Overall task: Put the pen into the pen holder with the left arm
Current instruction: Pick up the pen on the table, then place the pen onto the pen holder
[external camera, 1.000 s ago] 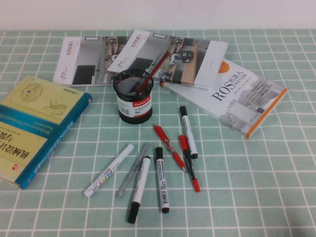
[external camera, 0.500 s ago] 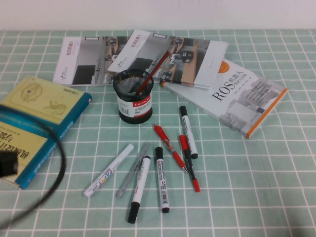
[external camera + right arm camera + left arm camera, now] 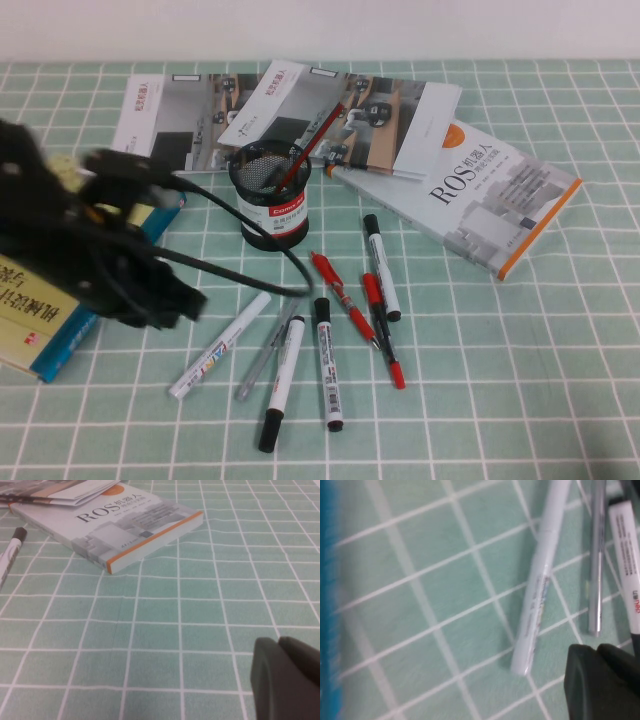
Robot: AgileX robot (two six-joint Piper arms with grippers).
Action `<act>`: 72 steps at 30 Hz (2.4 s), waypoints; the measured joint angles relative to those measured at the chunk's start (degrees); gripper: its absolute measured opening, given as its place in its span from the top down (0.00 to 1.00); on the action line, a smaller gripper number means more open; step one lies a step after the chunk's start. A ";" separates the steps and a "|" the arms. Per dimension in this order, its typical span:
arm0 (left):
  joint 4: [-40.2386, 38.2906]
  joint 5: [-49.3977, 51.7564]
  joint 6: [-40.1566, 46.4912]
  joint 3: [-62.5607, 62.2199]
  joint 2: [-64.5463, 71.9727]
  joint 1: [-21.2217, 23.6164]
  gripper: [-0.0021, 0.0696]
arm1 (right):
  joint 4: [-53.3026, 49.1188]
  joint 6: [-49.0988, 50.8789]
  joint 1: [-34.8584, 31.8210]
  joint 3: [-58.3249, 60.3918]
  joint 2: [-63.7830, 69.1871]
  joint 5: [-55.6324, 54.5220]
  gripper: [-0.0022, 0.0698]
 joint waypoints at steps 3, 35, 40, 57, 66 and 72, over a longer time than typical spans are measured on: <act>0.85 -2.02 0.12 -0.87 4.81 -3.35 0.97 | 0.00 0.00 0.00 0.00 0.00 0.00 1.00; 8.29 -0.57 4.67 -12.62 25.64 -8.86 0.67 | 0.00 0.00 0.00 0.00 0.00 0.00 1.00; 9.30 -0.21 4.21 -12.96 26.00 -9.00 0.79 | 0.00 0.00 0.00 0.00 0.00 0.00 1.00; 4.82 -9.92 4.10 -1.78 2.05 -9.00 0.82 | 0.00 0.00 0.00 0.00 0.00 0.00 1.00; -8.35 -47.75 14.11 13.80 -17.38 -9.05 0.82 | 0.00 0.00 0.00 0.00 0.00 0.00 1.00; -0.47 -66.27 2.37 15.12 -11.99 -9.05 0.82 | 0.00 0.00 0.00 0.00 0.00 0.00 1.00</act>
